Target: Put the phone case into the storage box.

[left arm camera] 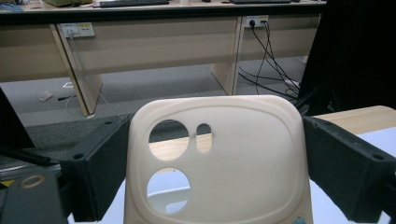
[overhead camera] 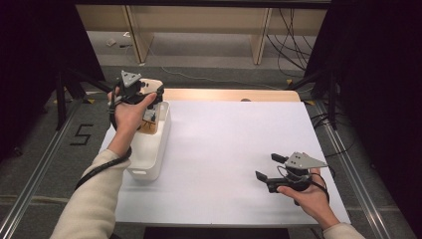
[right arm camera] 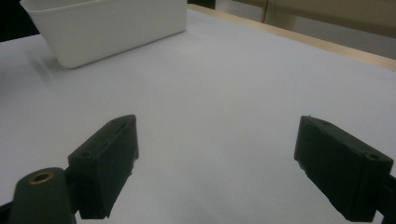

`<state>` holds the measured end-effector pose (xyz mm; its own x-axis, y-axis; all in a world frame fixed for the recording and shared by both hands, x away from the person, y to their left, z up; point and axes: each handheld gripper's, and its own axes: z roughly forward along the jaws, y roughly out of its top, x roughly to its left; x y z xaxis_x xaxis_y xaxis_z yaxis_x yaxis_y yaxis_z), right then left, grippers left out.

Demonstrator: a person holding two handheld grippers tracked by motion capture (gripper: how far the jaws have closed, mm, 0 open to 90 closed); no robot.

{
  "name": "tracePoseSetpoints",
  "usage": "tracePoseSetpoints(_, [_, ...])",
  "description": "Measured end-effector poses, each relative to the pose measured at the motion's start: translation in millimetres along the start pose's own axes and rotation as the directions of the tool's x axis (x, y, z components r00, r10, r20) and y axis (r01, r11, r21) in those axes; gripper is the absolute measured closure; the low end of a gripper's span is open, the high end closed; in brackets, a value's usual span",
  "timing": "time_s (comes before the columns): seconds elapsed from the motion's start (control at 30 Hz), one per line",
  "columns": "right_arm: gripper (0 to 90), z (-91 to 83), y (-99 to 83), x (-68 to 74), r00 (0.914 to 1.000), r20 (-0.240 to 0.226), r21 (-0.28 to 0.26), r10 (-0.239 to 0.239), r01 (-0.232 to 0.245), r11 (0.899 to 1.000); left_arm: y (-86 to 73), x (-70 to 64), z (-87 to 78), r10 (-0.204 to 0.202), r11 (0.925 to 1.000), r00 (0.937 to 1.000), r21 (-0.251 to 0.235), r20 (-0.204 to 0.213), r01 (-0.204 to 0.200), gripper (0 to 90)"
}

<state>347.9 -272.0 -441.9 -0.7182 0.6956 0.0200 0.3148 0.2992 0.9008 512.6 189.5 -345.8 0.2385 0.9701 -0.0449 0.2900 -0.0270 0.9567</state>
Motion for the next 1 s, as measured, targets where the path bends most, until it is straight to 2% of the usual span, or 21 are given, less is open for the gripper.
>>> tracePoseSetpoints(1.0, [14.6,-0.3,-0.1,-0.4,1.0,-0.001,-0.003,0.001,-0.001,1.0,3.0,2.1,11.8,0.005,1.0,1.0,0.005,0.003,-0.005,11.1])
